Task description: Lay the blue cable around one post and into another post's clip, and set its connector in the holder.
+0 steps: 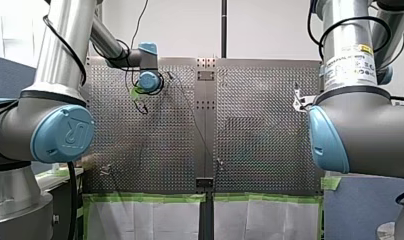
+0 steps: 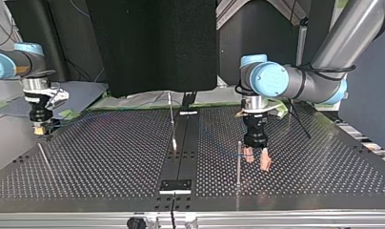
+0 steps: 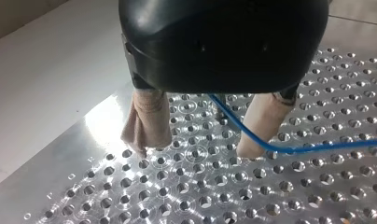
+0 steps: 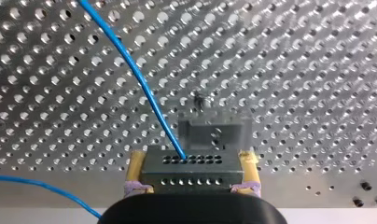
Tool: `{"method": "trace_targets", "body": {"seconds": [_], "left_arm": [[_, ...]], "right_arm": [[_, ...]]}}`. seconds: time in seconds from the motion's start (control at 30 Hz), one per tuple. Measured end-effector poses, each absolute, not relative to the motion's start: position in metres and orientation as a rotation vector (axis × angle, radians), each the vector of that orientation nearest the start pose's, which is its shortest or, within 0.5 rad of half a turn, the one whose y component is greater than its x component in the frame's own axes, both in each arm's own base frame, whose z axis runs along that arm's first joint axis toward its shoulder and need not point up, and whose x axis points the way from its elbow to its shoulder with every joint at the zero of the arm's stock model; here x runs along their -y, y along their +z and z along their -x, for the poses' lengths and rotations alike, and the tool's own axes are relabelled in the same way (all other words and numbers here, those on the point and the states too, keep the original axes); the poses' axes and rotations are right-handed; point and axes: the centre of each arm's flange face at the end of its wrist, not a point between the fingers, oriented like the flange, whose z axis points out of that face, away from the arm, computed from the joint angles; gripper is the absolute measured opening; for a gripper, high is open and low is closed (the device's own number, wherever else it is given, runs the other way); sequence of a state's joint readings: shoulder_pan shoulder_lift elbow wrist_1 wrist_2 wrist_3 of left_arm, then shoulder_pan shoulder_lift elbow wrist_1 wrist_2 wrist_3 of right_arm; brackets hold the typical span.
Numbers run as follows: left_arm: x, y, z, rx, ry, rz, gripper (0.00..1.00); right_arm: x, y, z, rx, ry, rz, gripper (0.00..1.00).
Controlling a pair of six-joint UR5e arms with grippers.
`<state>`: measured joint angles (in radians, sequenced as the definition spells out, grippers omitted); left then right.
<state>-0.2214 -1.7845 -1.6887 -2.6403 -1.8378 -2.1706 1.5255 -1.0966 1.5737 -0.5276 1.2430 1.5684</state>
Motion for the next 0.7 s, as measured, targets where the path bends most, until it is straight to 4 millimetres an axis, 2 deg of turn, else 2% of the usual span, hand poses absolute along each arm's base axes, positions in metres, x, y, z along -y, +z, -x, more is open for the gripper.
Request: {"method": "trace_targets", "body": {"seconds": [0.7], "left_arm": [[0.230,0.368,-0.535,-1.345,-0.486,0.479,1.00]], "right_arm": [[0.654,0.281,-0.111,1.028,1.496,-1.416,0.00]]}}
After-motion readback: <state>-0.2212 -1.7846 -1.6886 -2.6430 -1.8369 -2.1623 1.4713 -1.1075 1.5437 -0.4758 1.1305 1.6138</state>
